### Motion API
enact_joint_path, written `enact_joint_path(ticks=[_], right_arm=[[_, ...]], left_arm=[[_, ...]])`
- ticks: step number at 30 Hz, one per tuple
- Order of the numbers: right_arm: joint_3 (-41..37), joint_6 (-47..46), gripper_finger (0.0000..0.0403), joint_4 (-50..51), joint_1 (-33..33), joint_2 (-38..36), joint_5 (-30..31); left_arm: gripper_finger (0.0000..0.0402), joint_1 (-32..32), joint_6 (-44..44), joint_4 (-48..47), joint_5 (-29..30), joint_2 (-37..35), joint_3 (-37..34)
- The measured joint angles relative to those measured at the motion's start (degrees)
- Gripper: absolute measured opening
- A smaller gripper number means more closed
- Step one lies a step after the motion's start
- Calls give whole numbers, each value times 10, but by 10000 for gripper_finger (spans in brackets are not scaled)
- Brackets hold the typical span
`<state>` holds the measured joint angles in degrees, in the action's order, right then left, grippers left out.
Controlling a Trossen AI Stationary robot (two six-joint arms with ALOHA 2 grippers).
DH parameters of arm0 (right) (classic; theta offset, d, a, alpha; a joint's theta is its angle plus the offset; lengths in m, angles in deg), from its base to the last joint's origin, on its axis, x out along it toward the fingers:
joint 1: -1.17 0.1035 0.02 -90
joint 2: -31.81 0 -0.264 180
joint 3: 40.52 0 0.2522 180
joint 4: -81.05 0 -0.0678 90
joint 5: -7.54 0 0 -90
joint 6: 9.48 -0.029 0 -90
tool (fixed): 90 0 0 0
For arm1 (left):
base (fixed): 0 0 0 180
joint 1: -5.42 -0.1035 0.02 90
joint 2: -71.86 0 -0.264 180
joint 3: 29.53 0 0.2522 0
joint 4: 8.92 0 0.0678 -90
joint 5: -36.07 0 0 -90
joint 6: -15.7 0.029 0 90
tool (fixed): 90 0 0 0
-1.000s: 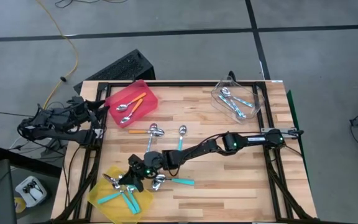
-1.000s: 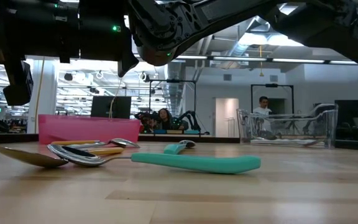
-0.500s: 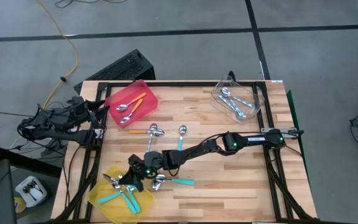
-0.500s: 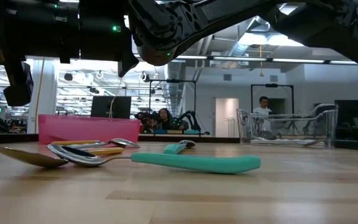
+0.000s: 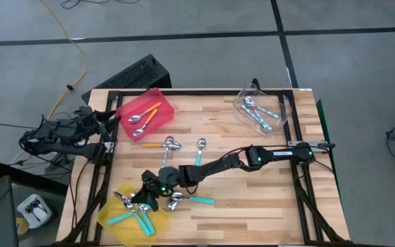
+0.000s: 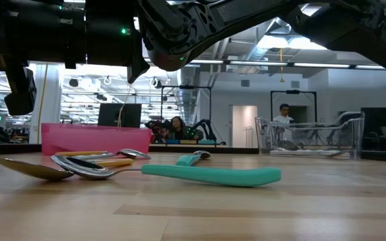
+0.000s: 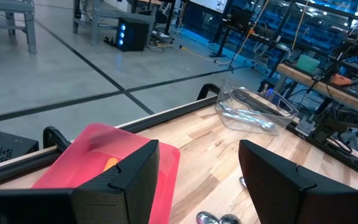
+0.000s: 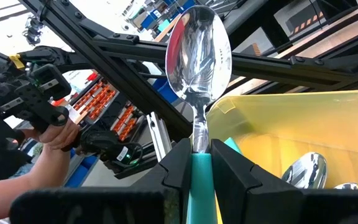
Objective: Sort silverware by color (type)
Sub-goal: Put the light blue spoon into the yellow bin
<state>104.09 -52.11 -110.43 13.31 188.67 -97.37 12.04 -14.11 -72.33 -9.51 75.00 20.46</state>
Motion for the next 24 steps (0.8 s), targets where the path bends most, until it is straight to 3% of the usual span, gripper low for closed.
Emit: enact_joint_path(ticks=[15,24], right_arm=[[0,8,85,-3,-2,0,1],[0,11,129,-5,-2,0,1]], left_arm=[[205,0,0,0,0,0,0],[205,0,0,0,0,0,0]])
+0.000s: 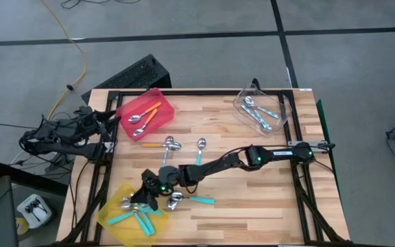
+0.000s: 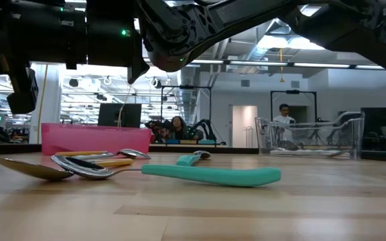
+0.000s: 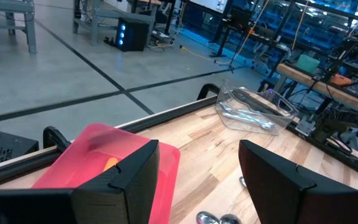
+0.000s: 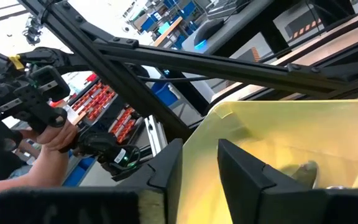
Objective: Sort silverware by color (type)
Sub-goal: Put the light blue spoon into the yellow bin
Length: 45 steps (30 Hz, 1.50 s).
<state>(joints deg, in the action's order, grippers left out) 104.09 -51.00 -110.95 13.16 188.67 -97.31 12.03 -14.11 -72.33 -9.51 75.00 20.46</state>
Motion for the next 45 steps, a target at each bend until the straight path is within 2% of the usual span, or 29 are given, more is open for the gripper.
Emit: enact_joint_path(ticks=[7,13,18,22,28,32,38,41,45], right_arm=[[0,4,164,-1,0,0,0],[7,30,172,-6,-1,0,3],[20,145,172,-15,0,-1,-8],[31,226,171,41,0,-20,-15],[32,330,169,204,-14,-95,-17],[32,421,169,378,-27,-182,-10],[34,506,165,685,-40,-324,104],[34,503,164,819,-38,-376,154],[30,453,164,978,-32,-421,197]], left_arm=[[205,0,0,0,0,0,0],[205,0,0,0,0,0,0],[205,0,0,0,0,0,0],[205,0,0,0,0,0,0],[205,0,0,0,0,0,0],[205,0,0,0,0,0,0],[205,0,0,0,0,0,0],[205,0,0,0,0,0,0],[205,0,0,0,0,0,0]])
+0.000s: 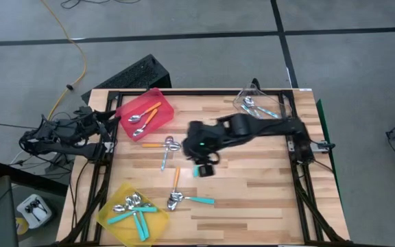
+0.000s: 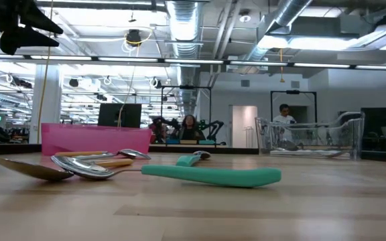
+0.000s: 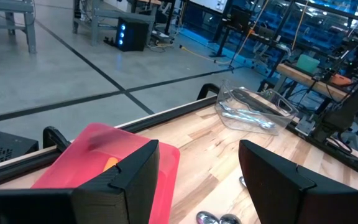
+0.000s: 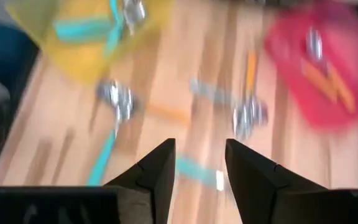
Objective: Sort silverware by color (type)
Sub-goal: Put the light blue spoon into the yellow bin
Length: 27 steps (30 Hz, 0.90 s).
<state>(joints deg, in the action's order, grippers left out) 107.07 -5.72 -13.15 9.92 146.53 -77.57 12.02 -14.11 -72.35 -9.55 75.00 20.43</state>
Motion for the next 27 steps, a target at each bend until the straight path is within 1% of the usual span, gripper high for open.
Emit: enact_joint_path(ticks=[3,6,9,11,12,16,18,20,23,26,27], right_arm=[[-24,-31,164,77,-1,-23,26],[-90,-59,164,93,0,-57,47],[-195,-83,164,88,2,-117,58],[-287,-105,164,56,2,-168,62],[-337,-120,164,24,2,-194,68],[-539,-174,164,-175,10,-297,73],[-633,-193,164,-298,20,-337,73],[-726,-202,164,-433,32,-361,73],[-847,-203,164,-652,50,-364,73],[-928,-204,164,-868,58,-318,72],[-946,-204,164,-920,62,-296,72]], left_arm=[[205,0,0,0,0,0,0],[205,0,0,0,0,0,0],[205,0,0,0,-2,0,0],[205,0,0,0,-4,0,0],[205,0,0,0,-4,0,0],[205,0,0,0,-4,0,0],[205,0,0,0,-4,0,0],[205,0,0,0,-4,0,0],[205,0,0,0,-4,0,0],[205,0,0,0,-4,0,0],[205,0,0,0,-4,0,0]])
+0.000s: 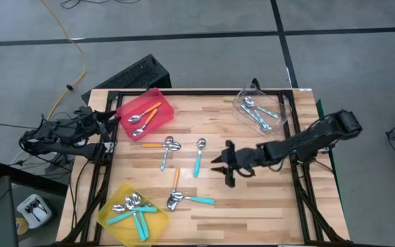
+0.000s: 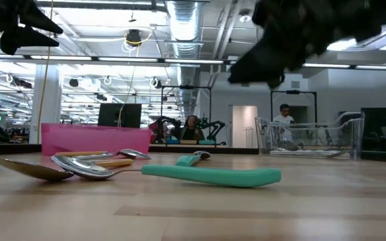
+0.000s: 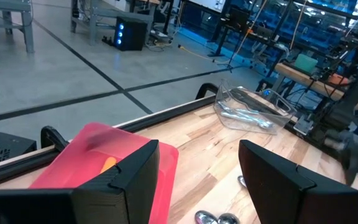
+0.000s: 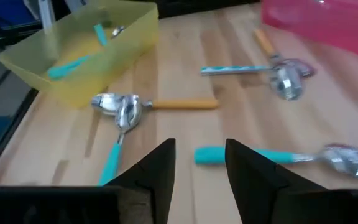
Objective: Sort silverware by color (type)
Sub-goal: Put the light blue spoon into the yellow bin
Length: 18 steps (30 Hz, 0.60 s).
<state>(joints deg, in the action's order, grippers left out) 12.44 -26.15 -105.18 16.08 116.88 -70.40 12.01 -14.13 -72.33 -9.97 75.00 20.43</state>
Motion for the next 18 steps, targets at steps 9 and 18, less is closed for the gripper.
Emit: enact_joint_path(ticks=[9,18], right_arm=[[44,36,164,-84,24,193,-7],[173,101,195,30,29,260,-31]], left_arm=[[205,0,0,0,1,0,0],[205,0,0,0,4,0,0]])
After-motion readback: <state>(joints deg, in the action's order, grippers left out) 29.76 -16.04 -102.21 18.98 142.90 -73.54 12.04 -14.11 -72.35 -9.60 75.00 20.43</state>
